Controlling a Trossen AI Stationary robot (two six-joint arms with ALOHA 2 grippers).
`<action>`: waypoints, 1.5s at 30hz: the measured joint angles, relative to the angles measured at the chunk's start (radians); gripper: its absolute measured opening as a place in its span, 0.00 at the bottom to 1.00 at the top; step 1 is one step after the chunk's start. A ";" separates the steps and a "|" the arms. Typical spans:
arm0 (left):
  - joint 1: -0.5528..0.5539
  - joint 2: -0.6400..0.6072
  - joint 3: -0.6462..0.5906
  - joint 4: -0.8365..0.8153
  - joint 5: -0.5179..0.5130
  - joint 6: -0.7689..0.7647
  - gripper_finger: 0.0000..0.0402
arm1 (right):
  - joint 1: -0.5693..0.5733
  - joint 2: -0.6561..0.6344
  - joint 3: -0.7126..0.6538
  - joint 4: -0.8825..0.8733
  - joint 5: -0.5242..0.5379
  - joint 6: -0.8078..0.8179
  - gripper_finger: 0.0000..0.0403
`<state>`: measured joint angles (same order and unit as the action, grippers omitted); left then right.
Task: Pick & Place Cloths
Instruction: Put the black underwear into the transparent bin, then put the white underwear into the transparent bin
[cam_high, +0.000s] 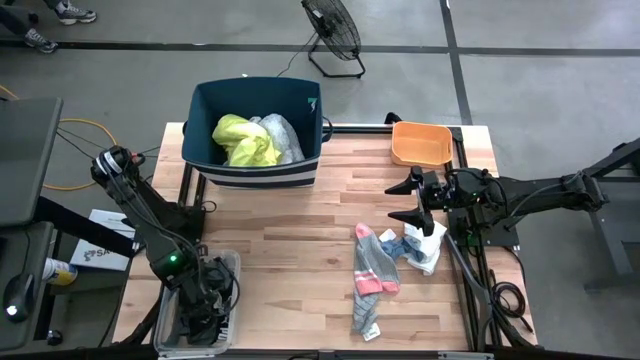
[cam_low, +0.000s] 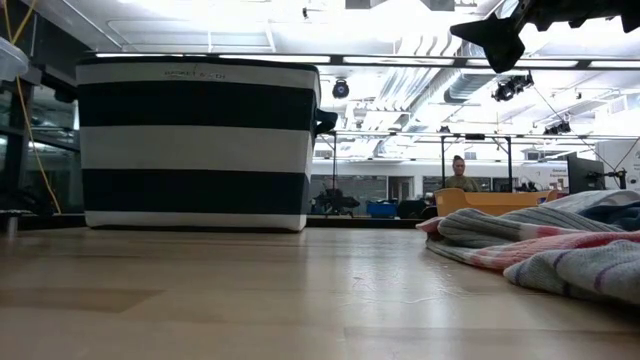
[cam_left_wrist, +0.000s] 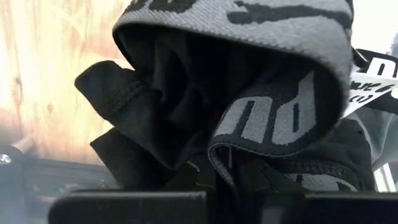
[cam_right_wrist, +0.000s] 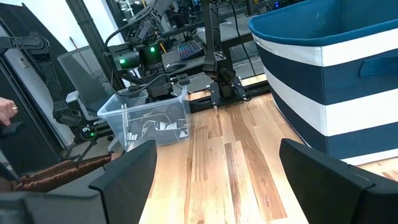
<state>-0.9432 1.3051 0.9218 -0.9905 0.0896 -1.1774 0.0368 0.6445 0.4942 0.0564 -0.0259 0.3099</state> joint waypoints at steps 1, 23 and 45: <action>0.000 0.000 0.000 0.000 0.000 -0.001 0.03 | 0.000 0.000 0.000 0.000 0.000 0.000 0.82; 0.000 -0.021 0.124 -0.025 0.009 -0.039 0.53 | 0.000 0.000 0.000 0.000 0.000 0.000 0.82; 0.001 -0.227 0.138 -0.210 -0.015 -0.318 0.53 | 0.000 0.000 0.000 0.000 0.000 0.000 0.82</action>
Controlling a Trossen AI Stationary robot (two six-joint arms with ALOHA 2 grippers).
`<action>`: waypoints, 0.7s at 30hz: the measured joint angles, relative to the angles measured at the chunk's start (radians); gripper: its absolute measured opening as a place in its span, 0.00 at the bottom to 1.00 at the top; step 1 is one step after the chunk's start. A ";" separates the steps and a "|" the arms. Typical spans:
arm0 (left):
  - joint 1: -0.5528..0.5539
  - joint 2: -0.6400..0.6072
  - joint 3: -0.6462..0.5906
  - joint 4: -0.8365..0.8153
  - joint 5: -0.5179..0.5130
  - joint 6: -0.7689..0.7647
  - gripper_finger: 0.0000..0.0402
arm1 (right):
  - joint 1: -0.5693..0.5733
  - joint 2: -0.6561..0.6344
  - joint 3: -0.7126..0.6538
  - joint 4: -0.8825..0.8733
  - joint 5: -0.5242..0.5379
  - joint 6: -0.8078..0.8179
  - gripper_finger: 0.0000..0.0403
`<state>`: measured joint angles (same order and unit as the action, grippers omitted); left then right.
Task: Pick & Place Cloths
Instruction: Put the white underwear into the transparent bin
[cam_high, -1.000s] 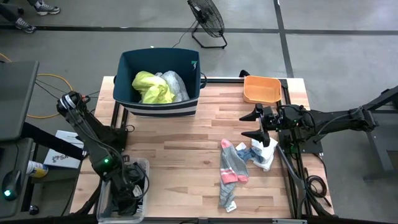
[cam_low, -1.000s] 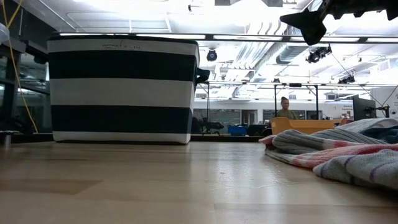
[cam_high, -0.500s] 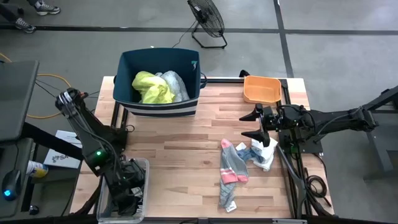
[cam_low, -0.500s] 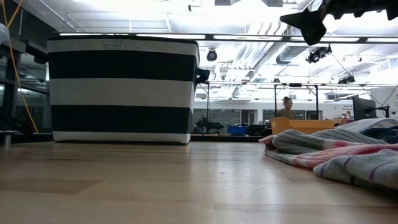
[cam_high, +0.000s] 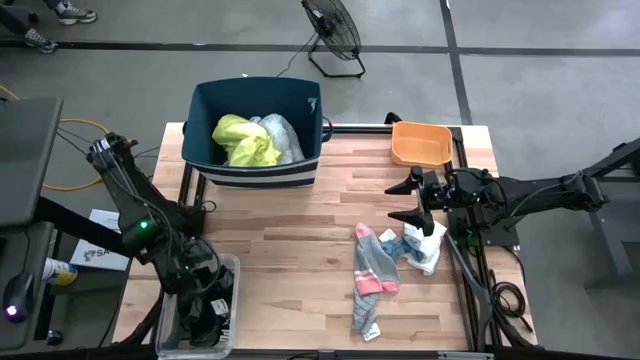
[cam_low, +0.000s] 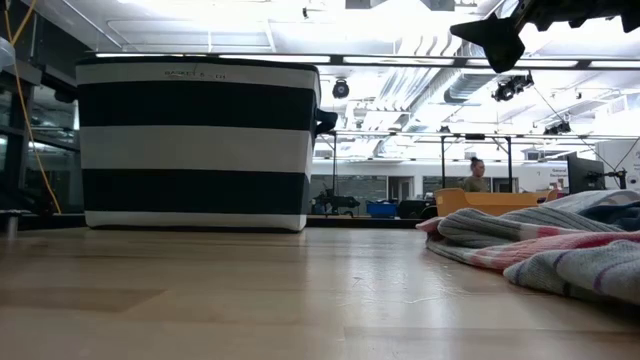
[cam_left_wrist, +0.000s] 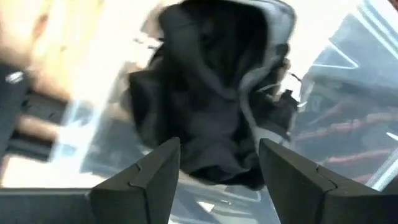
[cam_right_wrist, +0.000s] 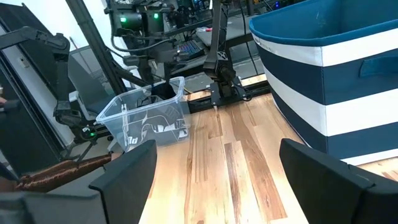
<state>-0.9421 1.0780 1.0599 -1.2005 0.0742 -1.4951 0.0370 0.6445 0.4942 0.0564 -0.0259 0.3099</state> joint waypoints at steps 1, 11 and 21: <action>0.000 -0.008 0.000 -0.016 -0.005 -0.011 0.53 | 0.000 0.000 0.000 0.000 0.000 0.000 0.82; 0.000 -0.034 0.000 -0.042 -0.047 -0.029 0.53 | 0.000 0.000 0.000 0.000 0.000 0.000 0.82; 0.000 -0.072 0.000 -0.019 -0.137 -0.022 0.53 | 0.000 0.000 0.000 0.000 0.000 0.000 0.82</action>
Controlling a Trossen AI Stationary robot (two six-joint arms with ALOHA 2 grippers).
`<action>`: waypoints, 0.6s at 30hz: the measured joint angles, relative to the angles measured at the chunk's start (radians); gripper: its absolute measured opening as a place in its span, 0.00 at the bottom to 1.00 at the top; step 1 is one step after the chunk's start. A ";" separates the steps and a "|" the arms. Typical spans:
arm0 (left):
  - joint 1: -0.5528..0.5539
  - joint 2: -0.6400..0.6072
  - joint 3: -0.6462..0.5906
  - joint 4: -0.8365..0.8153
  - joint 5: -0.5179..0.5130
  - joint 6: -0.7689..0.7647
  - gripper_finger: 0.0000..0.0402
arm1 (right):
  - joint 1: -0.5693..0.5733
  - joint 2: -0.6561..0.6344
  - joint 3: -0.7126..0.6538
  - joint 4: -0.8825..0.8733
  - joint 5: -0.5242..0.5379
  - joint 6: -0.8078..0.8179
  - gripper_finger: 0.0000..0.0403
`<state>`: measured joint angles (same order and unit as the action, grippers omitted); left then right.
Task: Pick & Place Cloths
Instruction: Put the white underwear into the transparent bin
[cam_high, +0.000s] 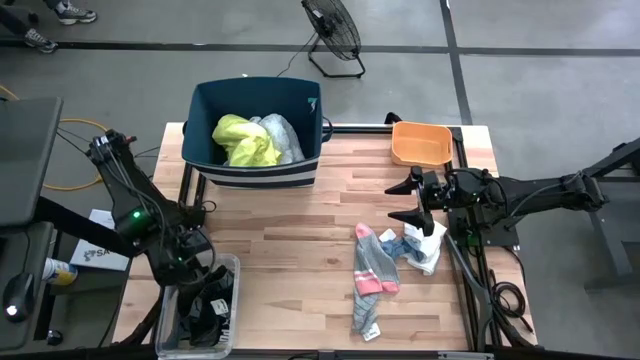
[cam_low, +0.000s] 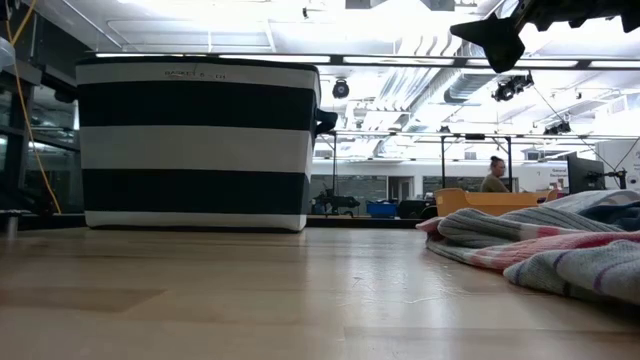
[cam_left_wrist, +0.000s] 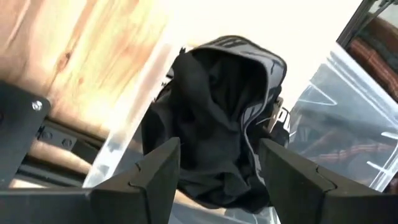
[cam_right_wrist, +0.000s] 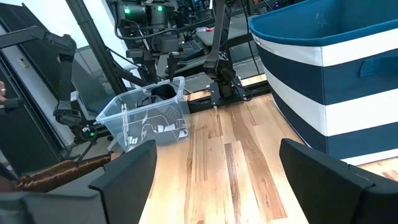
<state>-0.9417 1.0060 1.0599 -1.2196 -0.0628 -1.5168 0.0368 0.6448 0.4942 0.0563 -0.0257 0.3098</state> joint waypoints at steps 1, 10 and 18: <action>0.000 -0.003 0.000 0.001 -0.008 0.005 0.53 | 0.000 0.000 0.000 0.000 0.000 0.000 0.82; 0.000 -0.019 0.048 0.035 -0.189 0.206 0.53 | 0.000 0.000 0.000 0.000 0.000 0.000 0.82; 0.127 -0.015 0.077 0.072 -0.371 0.472 0.53 | 0.000 0.000 0.000 0.000 0.000 0.000 0.82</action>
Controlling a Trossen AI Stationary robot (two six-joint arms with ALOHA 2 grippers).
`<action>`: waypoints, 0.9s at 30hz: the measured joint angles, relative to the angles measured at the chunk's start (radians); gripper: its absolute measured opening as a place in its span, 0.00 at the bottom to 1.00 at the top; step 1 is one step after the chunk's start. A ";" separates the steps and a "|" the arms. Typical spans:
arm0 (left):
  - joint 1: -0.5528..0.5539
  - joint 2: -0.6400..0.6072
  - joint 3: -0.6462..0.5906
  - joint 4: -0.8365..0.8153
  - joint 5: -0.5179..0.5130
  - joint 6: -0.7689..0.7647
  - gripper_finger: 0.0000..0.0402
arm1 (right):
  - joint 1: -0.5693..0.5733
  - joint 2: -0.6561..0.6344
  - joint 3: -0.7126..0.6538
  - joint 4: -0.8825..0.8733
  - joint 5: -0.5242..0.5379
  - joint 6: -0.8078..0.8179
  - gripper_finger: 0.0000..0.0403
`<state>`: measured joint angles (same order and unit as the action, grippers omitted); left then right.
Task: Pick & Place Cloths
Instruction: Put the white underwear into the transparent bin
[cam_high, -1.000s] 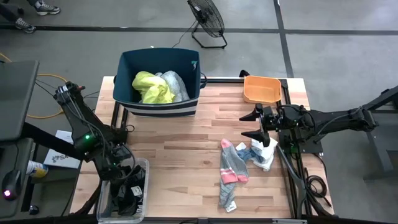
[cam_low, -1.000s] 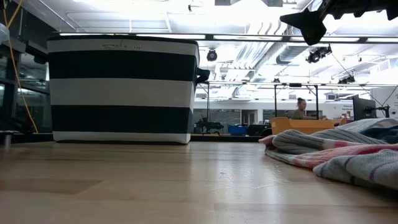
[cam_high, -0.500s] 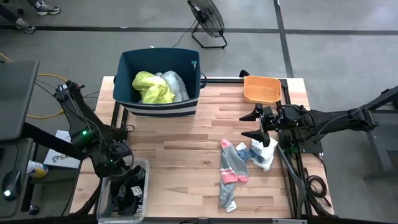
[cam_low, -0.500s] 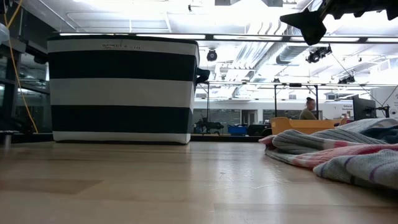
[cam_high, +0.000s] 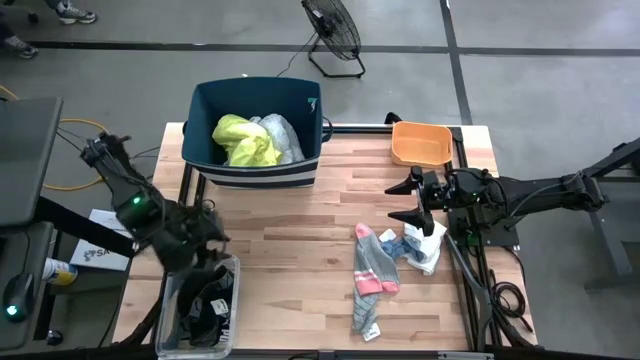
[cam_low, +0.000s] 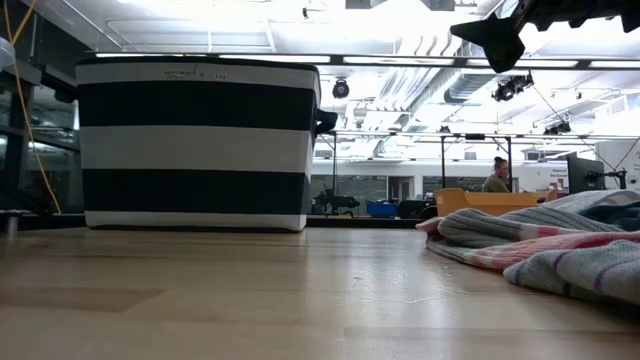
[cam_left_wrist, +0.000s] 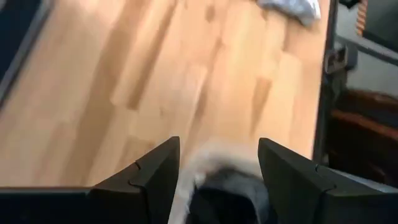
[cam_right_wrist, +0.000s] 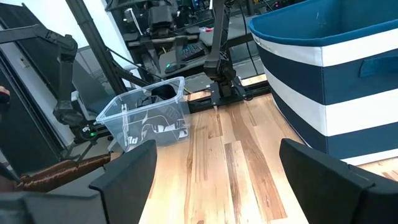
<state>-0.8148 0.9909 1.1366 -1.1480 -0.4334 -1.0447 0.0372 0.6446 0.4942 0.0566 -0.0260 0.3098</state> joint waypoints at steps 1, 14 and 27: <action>0.026 0.000 0.000 0.014 -0.006 0.036 0.53 | 0.000 0.000 0.000 0.000 0.000 0.000 0.82; 0.294 0.119 0.000 0.274 0.012 0.506 0.53 | 0.000 0.000 0.000 0.000 0.000 0.000 0.82; 0.357 0.247 0.000 0.370 -0.016 0.624 0.53 | 0.000 0.000 0.000 0.000 0.000 0.000 0.82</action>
<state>-0.4580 1.2383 1.1366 -0.7783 -0.4496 -0.4208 0.0368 0.6445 0.4942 0.0563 -0.0261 0.3099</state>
